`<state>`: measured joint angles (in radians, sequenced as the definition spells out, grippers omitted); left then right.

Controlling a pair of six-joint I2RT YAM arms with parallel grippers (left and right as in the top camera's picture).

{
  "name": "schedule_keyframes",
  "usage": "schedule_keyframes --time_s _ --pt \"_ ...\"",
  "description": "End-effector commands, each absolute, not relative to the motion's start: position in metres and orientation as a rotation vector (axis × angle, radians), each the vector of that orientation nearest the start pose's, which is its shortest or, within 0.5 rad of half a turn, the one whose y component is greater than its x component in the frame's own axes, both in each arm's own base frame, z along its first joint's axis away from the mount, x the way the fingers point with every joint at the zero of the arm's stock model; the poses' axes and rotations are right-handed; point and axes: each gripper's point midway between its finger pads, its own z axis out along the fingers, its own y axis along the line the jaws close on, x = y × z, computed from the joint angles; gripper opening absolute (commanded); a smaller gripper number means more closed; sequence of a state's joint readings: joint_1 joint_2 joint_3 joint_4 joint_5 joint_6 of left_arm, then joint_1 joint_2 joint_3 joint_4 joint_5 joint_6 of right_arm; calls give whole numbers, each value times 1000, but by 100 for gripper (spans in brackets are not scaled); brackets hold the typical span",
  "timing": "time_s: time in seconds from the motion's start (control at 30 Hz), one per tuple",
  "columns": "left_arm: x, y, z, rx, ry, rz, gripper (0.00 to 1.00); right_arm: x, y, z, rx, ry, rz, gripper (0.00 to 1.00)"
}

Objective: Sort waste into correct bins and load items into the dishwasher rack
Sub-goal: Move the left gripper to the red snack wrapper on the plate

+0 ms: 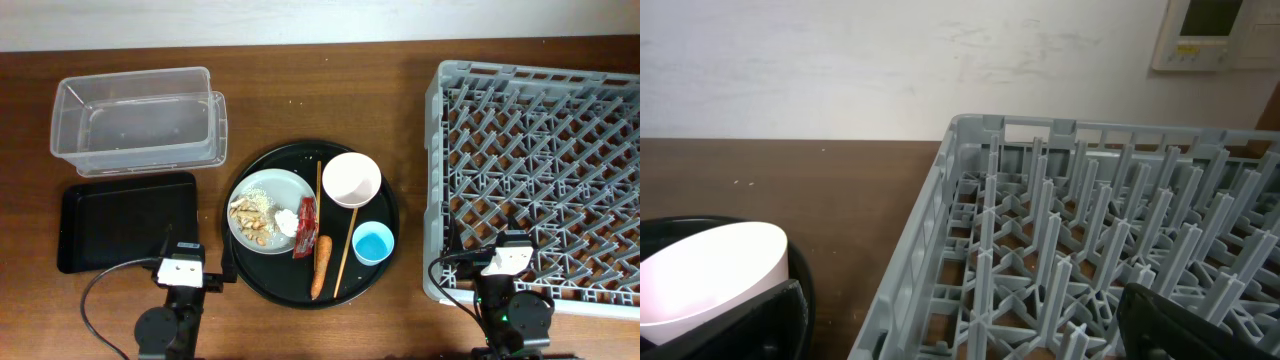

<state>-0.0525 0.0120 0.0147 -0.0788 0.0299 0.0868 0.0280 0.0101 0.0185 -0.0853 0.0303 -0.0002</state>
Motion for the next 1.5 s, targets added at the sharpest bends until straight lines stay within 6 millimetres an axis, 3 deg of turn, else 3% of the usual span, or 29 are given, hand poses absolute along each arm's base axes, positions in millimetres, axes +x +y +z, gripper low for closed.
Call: schedule_keyframes --time_s 0.0,1.13,1.47 --pt "245 -22 155 164 1647 -5 99 246 0 155 7 1658 -13 98" --pt "246 -21 152 163 1662 -5 99 245 3 155 11 1661 15 98" --pt "254 -21 173 70 1809 -80 99 232 7 186 -9 1749 36 98"
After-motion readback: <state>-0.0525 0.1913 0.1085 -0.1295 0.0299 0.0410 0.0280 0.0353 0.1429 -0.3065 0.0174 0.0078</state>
